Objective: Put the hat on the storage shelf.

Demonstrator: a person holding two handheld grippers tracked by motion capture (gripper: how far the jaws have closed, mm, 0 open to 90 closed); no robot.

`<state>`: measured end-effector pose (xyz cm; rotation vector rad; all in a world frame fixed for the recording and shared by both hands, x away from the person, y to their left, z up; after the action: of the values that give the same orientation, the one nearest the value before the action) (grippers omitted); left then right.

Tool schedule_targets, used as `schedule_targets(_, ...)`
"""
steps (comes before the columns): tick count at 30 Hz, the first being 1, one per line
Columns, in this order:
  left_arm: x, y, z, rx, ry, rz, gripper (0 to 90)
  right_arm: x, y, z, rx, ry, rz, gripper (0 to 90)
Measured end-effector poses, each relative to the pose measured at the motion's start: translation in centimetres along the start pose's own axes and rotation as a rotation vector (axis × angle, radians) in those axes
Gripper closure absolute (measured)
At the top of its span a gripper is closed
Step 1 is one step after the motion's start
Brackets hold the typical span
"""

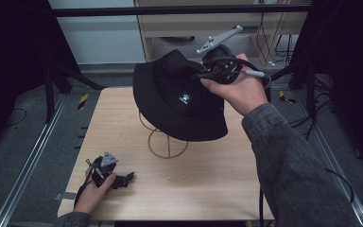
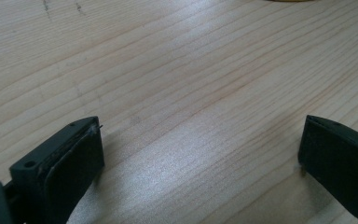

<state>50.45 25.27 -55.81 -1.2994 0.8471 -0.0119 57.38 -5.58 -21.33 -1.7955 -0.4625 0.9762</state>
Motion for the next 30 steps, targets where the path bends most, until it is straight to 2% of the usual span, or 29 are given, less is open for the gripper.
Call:
schedule_targets(12,0.0,0.0,0.0,0.0,0.001,0.0,0.0,2.2,-0.9,0.5,-0.019,-0.018,0.047,88.6)
schedule_targets(21,0.0,0.0,0.0,0.0,0.001,0.0,0.0,3.5,-1.0,0.9,-0.015,-0.034,0.058,88.6)
schedule_targets(30,0.0,0.0,0.0,0.001,0.0,0.001,0.0,4.5,-1.0,1.7,-0.033,-0.055,0.072,88.5)
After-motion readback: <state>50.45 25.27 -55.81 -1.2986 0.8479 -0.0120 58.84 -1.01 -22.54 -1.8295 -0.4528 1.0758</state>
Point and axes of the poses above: each handheld gripper's, and its own axes: x roughly forward along the jaws, y roughly out of its underside, z roughly to its left, the point moved 7 cm from there along x, roughly forward along the jaws, and after that the axes turned 12 degrees about -z, right-handed, at the moved point
